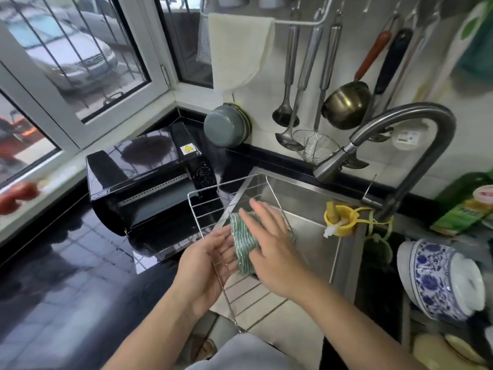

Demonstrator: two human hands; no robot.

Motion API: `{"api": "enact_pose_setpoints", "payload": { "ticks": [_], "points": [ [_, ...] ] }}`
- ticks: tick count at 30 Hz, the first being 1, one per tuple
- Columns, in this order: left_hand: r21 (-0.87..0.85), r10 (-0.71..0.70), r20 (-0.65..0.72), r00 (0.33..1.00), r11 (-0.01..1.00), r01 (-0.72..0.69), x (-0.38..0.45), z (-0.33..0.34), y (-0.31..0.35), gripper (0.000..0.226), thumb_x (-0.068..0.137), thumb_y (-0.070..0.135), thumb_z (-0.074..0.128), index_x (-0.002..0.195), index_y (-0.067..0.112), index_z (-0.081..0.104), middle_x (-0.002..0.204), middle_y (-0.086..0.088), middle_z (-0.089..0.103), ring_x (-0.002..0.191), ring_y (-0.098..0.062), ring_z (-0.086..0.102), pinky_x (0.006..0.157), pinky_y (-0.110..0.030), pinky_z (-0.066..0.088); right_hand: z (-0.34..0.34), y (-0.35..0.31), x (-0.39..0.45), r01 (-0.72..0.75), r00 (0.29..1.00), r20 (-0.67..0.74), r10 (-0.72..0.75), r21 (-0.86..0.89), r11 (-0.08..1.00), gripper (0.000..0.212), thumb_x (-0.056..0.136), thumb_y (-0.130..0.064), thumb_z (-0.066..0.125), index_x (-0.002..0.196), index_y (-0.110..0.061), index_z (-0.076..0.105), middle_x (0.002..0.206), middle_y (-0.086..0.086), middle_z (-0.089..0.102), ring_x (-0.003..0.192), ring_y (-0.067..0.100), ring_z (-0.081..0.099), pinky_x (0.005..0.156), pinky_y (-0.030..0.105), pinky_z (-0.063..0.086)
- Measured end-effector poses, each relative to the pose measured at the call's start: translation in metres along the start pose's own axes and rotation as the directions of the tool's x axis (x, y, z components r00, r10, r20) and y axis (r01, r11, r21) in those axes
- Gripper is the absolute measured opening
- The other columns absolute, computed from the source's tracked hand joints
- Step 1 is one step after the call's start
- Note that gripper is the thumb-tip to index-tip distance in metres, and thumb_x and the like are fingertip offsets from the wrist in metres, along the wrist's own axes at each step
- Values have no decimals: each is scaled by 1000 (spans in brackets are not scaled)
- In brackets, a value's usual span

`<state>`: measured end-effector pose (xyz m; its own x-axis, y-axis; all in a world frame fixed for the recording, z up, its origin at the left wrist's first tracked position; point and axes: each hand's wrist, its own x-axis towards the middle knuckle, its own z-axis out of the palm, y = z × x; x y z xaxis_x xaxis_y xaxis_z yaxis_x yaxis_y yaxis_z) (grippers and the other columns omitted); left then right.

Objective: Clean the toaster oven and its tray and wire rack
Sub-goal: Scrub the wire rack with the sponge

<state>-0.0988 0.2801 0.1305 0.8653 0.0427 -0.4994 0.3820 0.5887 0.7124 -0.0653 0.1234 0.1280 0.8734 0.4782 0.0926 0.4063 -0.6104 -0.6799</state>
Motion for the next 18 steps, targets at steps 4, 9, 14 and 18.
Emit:
{"api": "enact_pose_setpoints", "payload": {
  "ticks": [4, 9, 14, 18],
  "points": [
    [-38, 0, 94, 996, 999, 3, -7, 5, 6, 41, 104, 19, 47, 134, -2, 66, 137, -28, 63, 119, -35, 64, 96, -41, 59, 0, 2, 0, 22, 1000, 22, -20, -113, 993, 66, 98, -50, 15, 161, -30, 11, 166, -18, -9, 146, 0, -27, 120, 31, -14],
    [-113, -45, 131, 990, 992, 60, -13, 6, 4, 63, 108, 50, 36, 141, 3, 62, 140, -22, 64, 131, -34, 62, 108, -49, 52, 20, -12, -20, 269, 963, 94, -252, -347, 898, 68, 107, -54, 18, 161, -16, 4, 168, -3, -8, 154, 19, -13, 122, 44, -6],
    [53, 69, 153, 986, 996, -78, -12, 5, 8, 62, 102, 54, 36, 142, 12, 59, 140, -13, 65, 129, -32, 62, 98, -44, 59, -12, 12, 25, 12, 1000, -7, -17, -467, 884, 59, 107, -42, 6, 159, -20, -10, 165, -2, -21, 151, 20, -23, 125, 47, -2],
    [47, 167, 209, 963, 982, -181, -6, -1, 20, 61, 105, 58, 36, 138, 15, 65, 134, -17, 69, 117, -31, 72, 81, -37, 64, 2, 3, 21, 52, 998, 27, -50, -88, 995, 68, 99, -55, -6, 160, -27, -1, 167, -9, -10, 152, 9, -17, 125, 31, -4]
  ]
}}
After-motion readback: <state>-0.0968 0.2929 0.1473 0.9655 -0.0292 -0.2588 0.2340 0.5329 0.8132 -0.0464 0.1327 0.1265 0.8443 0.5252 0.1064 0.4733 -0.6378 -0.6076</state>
